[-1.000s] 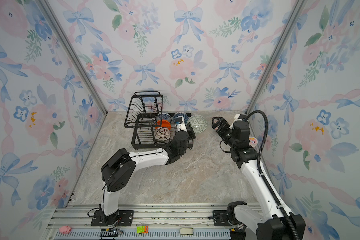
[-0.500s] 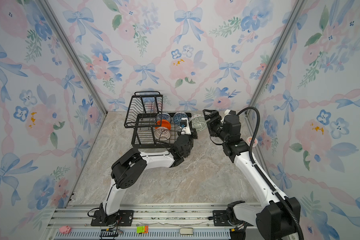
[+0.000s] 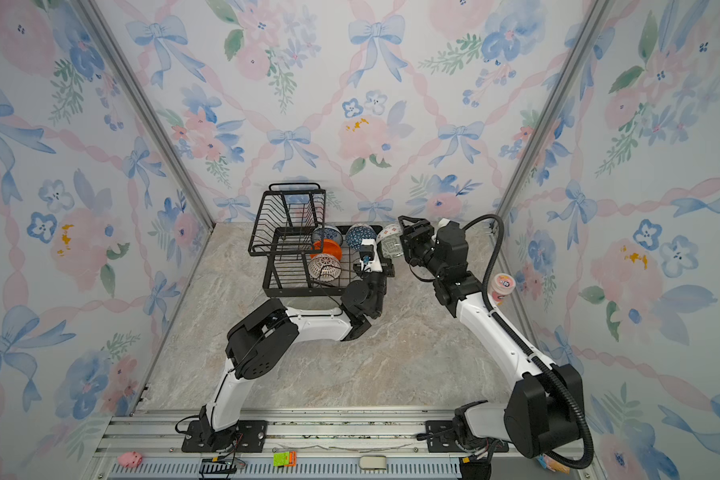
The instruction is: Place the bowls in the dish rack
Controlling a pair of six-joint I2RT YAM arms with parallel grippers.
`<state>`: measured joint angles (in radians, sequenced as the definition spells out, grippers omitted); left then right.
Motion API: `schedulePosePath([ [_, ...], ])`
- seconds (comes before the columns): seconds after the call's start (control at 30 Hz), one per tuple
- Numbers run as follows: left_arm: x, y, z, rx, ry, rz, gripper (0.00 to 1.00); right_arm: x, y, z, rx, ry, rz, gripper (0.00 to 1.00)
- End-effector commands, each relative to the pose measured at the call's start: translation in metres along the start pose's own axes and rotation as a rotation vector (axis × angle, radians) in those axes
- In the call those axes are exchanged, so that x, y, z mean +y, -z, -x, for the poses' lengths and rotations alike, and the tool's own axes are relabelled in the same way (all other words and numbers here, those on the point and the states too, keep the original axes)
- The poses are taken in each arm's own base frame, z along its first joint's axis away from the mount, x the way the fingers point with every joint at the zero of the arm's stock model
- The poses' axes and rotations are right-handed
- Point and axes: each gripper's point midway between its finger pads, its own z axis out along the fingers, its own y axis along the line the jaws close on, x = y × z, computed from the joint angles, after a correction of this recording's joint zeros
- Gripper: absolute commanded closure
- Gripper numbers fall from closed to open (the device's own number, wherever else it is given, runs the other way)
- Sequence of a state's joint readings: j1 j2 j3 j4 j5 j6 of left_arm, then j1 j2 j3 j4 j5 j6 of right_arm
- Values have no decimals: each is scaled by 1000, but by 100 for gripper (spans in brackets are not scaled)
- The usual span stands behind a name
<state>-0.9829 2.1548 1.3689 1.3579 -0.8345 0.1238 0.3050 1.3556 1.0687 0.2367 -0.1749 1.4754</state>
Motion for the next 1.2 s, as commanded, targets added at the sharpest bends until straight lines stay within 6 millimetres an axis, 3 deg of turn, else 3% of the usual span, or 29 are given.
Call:
schedulePosePath([
  [0.0, -1, 9, 13, -68, 17, -10, 100, 19, -4, -2, 0, -28, 66, 41],
  [0.27, -2, 18, 14, -85, -10, -9, 100, 19, 0, -1, -37, -6, 59, 68],
  [0.57, 2, 24, 11, -84, -21, 10, 100, 14, 2, -4, -46, 19, 46, 88],
  [0.83, 11, 23, 6, -61, -37, 60, 99, 25, 13, -2, -63, 98, 41, 99],
  [1.0, 10, 24, 2, -44, -10, 49, 82, 31, 22, -6, -79, 191, 6, 100],
  [1.17, 9, 24, 1, -38, -10, 42, 79, 35, 22, -8, -74, 208, 25, 100],
])
